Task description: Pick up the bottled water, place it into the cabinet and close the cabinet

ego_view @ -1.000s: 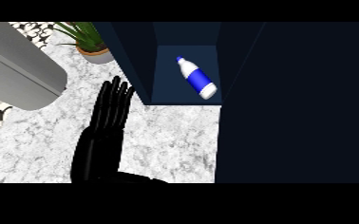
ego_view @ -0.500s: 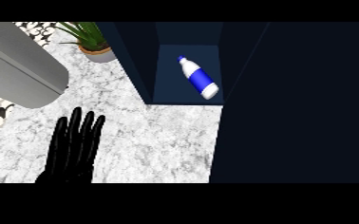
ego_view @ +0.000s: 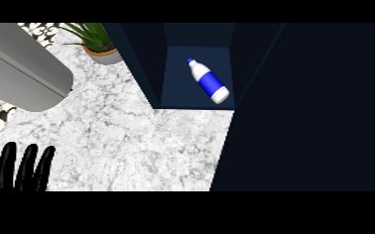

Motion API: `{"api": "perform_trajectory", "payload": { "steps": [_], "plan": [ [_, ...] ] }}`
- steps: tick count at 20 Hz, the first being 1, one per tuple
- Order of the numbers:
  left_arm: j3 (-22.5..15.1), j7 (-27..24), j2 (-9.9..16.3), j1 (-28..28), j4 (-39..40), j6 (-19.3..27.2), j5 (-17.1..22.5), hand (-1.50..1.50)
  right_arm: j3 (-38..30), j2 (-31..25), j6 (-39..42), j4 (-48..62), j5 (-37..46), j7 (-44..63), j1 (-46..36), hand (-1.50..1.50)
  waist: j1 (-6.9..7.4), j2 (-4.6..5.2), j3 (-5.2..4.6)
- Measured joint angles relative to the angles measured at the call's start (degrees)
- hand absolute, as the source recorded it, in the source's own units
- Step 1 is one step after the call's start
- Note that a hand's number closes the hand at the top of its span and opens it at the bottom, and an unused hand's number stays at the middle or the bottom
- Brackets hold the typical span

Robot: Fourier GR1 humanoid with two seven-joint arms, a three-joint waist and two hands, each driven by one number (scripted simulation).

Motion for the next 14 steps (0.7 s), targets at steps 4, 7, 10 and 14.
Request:
{"api": "perform_trajectory", "payload": {
  "steps": [4, 7, 10, 14],
  "plan": [
    [3.6, -1.6, 1.8, 4.2, -1.4, -4.0, 3.9, -1.5, 0.4, 0.6, 0.1, -1.8, 2.4, 3.6, -2.4, 1.5, 0.58, -0.26, -0.17],
    [6.5, -2.4, 3.0, 6.3, -1.3, -6.8, 5.8, -1.5, 0.4, 1.7, 0.3, -2.3, 2.7, 6.2, -4.5, 1.5, 1.05, -0.35, -0.25],
    [8.8, -3.2, 4.0, 8.6, -1.2, -9.1, 7.5, -1.5, 0.2, 3.7, 0.0, -2.1, 2.4, 8.5, -6.4, 1.5, 1.58, -0.44, -0.31],
    [11.7, -4.7, 5.0, 10.9, -0.6, -12.8, 9.5, -1.5, -0.4, 7.9, -0.5, 0.6, 0.1, 12.0, -11.1, 1.5, 2.35, -0.42, -0.34]
  ]
}}
